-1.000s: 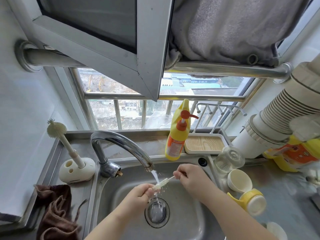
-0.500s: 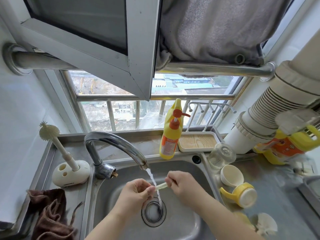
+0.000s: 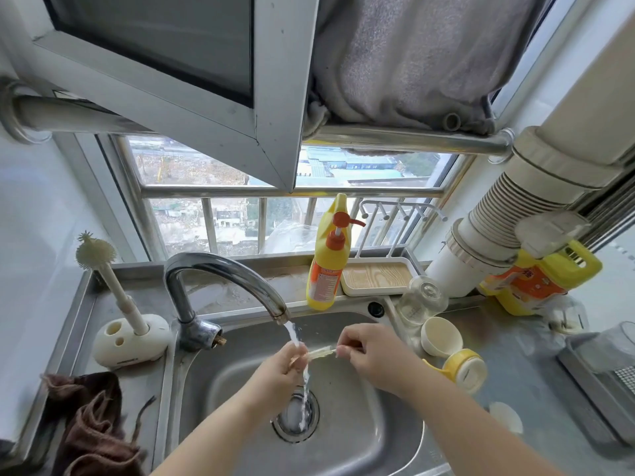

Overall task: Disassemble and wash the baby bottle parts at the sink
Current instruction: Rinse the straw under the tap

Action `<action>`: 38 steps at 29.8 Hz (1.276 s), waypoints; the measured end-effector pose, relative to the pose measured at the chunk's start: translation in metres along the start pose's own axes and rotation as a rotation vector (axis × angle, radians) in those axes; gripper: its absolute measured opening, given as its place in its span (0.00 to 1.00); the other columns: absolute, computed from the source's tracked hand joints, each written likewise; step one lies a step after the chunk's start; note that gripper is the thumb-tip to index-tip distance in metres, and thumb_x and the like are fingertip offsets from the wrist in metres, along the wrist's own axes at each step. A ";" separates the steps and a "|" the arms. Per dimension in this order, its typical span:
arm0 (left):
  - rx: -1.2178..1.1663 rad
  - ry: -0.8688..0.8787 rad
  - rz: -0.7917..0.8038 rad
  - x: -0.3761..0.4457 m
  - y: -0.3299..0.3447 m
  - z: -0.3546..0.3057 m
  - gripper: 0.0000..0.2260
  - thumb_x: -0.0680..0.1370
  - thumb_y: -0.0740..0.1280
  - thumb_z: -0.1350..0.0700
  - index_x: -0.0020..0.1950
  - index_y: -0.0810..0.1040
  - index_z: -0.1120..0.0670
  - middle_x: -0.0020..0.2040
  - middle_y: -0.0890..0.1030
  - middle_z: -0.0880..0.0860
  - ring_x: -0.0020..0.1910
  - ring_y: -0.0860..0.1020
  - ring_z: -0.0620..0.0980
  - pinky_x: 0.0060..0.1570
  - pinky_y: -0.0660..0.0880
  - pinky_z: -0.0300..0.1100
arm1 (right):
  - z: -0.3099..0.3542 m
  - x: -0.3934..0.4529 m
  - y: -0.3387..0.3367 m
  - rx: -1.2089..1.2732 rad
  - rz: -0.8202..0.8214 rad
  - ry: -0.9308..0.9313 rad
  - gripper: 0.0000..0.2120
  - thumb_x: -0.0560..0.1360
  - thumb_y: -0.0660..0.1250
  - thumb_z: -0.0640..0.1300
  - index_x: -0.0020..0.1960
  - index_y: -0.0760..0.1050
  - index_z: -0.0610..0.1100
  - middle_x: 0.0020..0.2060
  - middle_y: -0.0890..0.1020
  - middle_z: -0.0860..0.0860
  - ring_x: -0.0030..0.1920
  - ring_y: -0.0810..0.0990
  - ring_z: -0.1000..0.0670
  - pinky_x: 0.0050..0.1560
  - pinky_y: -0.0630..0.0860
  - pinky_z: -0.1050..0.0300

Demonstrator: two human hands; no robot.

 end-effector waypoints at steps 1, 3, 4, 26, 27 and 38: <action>0.041 0.018 -0.011 0.000 -0.001 0.000 0.04 0.81 0.58 0.54 0.50 0.72 0.50 0.33 0.70 0.46 0.29 0.66 0.42 0.31 0.65 0.32 | -0.002 0.001 -0.004 -0.022 -0.055 0.015 0.06 0.76 0.64 0.45 0.44 0.79 0.48 0.32 0.75 0.58 0.36 0.73 0.57 0.40 0.72 0.62; 0.031 0.039 -0.017 0.001 -0.003 0.003 0.05 0.81 0.57 0.55 0.51 0.72 0.55 0.36 0.72 0.48 0.32 0.68 0.43 0.34 0.66 0.33 | -0.001 0.003 -0.005 -0.045 -0.096 0.019 0.06 0.76 0.64 0.46 0.45 0.80 0.49 0.35 0.76 0.58 0.40 0.75 0.55 0.44 0.74 0.59; 0.016 0.049 -0.007 0.000 -0.004 0.005 0.04 0.81 0.57 0.57 0.50 0.71 0.56 0.36 0.72 0.49 0.32 0.68 0.43 0.35 0.66 0.34 | 0.004 0.004 -0.001 -0.053 -0.062 -0.016 0.06 0.76 0.64 0.46 0.46 0.80 0.49 0.37 0.78 0.57 0.41 0.76 0.55 0.46 0.75 0.58; -0.047 0.002 -0.052 -0.015 -0.019 0.042 0.08 0.81 0.60 0.56 0.42 0.71 0.51 0.21 0.69 0.42 0.21 0.63 0.40 0.25 0.61 0.31 | 0.019 0.006 0.025 -0.070 0.030 0.023 0.06 0.76 0.65 0.48 0.45 0.79 0.49 0.31 0.73 0.59 0.33 0.71 0.59 0.37 0.69 0.63; -0.040 -0.014 -0.037 -0.017 -0.017 0.042 0.08 0.81 0.60 0.56 0.42 0.71 0.52 0.21 0.68 0.43 0.21 0.62 0.41 0.25 0.60 0.31 | 0.012 0.002 0.019 -0.082 0.008 0.055 0.06 0.76 0.64 0.49 0.43 0.78 0.50 0.31 0.73 0.59 0.33 0.71 0.59 0.36 0.68 0.64; -0.326 -0.295 -0.001 0.007 0.067 0.026 0.09 0.82 0.53 0.61 0.49 0.71 0.50 0.30 0.72 0.52 0.24 0.70 0.49 0.22 0.68 0.36 | -0.084 -0.018 -0.022 0.134 -0.122 0.262 0.09 0.78 0.61 0.43 0.40 0.75 0.50 0.31 0.79 0.53 0.36 0.76 0.54 0.36 0.71 0.63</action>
Point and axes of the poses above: each hand's wrist, its own x-axis towards the middle knuckle, its own y-axis out of the palm, z = x × y, the point moved 4 cm from there along x, towards the middle knuckle
